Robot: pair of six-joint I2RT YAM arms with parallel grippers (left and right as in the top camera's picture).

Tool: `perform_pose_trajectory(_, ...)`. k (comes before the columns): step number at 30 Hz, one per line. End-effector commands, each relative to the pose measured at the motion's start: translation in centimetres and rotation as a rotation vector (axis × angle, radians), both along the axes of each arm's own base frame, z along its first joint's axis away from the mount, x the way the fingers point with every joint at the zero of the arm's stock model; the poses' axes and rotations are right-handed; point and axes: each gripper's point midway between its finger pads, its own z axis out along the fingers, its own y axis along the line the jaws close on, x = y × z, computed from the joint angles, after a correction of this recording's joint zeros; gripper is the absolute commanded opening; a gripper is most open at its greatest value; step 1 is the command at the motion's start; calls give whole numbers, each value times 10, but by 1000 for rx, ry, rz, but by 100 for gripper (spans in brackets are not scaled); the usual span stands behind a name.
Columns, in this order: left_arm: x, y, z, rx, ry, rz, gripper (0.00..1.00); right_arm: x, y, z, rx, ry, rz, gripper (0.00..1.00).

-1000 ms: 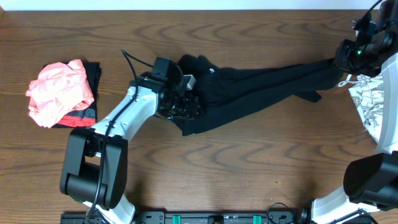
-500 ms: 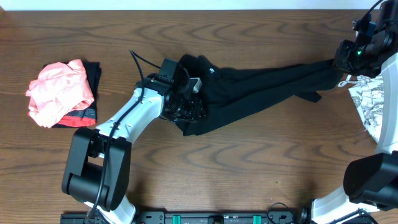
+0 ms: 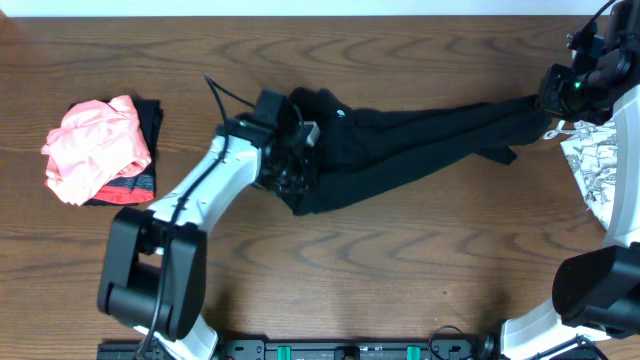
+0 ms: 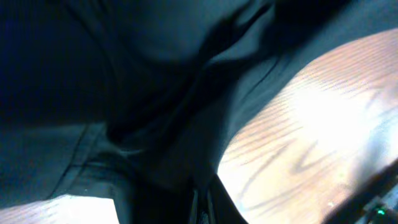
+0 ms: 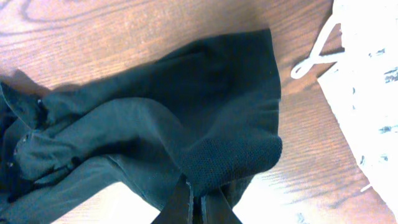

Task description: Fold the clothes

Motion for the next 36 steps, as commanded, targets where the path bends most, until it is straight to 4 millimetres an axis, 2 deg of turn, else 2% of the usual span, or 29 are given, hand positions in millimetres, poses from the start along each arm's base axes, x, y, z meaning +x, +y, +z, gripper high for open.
perform_pose_trajectory(1, 36, 2, 87, -52, -241, 20, 6, 2, 0, 12, -11, -42, 6, 1)
perform_pose_trajectory(4, 57, 19, 149, -24, -423, 78, 6, 5, 0, 31, -24, -109, 8, 1)
perform_pose_trajectory(7, 64, 31, 209, -32, -571, 121, 6, 4, 2, 62, -36, -200, 13, 1)
perform_pose_trajectory(11, 55, 35, 269, -76, -705, 136, 6, -9, 5, 110, -69, -325, 17, 1)
perform_pose_trajectory(16, 36, 48, 328, -94, -859, 171, 6, -29, 10, 158, -102, -451, 20, 1)
perform_pose_trajectory(21, 11, 64, 374, -96, -990, 218, 6, -45, 13, 198, -130, -560, 19, 1)
perform_pose_trajectory(24, -5, 70, 392, -107, -1042, 231, 6, -52, 15, 216, -142, -610, 20, 1)
perform_pose_trajectory(29, -22, 89, 413, -54, -1139, 280, 6, -59, 17, 242, -164, -694, 19, 1)
perform_pose_trajectory(33, -24, 101, 425, 9, -1211, 303, 6, -61, 14, 254, -186, -742, 9, 1)
perform_pose_trajectory(36, -23, 102, 428, 19, -1233, 292, 6, -60, 13, 258, -196, -756, 3, 1)
